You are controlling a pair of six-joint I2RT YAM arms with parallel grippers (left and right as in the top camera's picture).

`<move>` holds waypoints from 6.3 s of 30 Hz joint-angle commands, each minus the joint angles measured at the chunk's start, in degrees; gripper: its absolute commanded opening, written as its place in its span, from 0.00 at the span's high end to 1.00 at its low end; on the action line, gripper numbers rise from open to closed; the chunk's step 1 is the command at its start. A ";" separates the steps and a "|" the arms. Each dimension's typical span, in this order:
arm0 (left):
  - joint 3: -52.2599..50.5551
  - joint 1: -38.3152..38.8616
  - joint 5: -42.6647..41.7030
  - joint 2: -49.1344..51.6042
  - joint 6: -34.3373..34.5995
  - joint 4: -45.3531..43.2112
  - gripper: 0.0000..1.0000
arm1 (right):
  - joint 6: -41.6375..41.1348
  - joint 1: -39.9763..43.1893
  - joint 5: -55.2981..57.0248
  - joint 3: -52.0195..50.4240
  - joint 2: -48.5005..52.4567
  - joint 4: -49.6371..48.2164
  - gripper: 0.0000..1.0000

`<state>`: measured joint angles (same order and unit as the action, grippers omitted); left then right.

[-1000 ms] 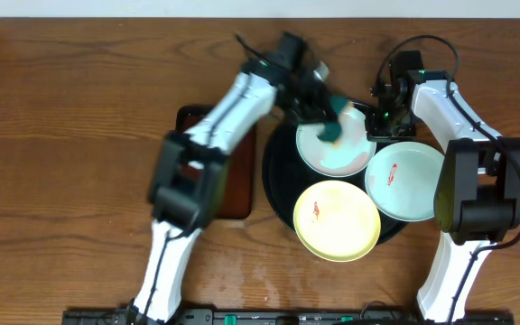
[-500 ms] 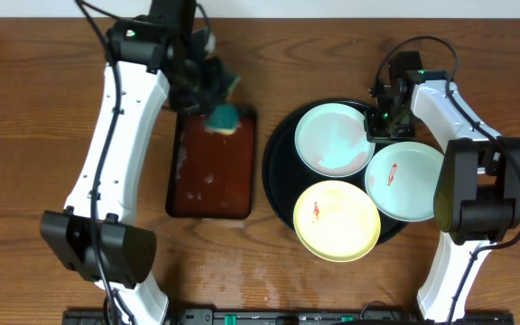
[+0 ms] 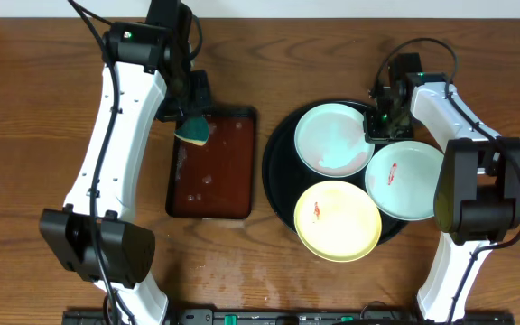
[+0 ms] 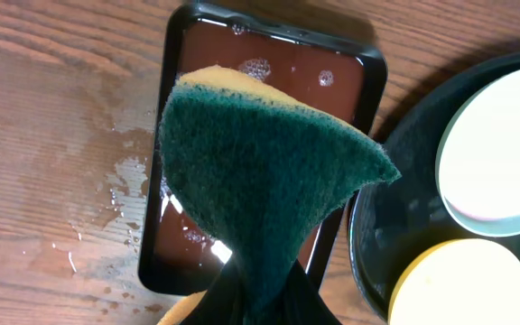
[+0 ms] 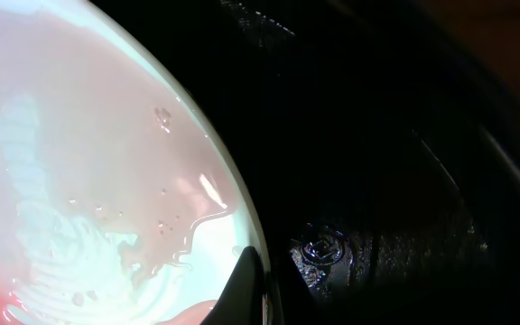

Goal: Clean dirty plates on tray and stack at the side
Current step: 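Return the sponge with the left gripper to above the small tray, then lift the pale green plate with the right gripper and carry it right, then lower the plate onto the table at the right side and release, then grasp the second pale green plate rim with right gripper, drag it to tray center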

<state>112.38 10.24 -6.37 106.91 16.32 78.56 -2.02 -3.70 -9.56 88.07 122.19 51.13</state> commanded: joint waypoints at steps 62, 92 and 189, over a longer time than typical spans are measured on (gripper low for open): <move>-0.42 -9.62 11.58 -3.85 2.01 5.18 0.92 | -5.35 -37.94 34.67 12.09 -13.18 -9.51 0.99; -0.42 -15.63 9.86 -3.85 4.79 6.23 0.92 | 22.62 -55.58 74.75 12.00 -13.18 -32.70 0.99; -0.42 -15.52 8.31 -3.85 4.31 6.05 0.92 | 4.66 23.08 9.27 -2.16 -13.22 22.69 0.65</move>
<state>112.22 -5.41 1.83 104.29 20.78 84.25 3.16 20.01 -3.73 87.48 109.16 75.11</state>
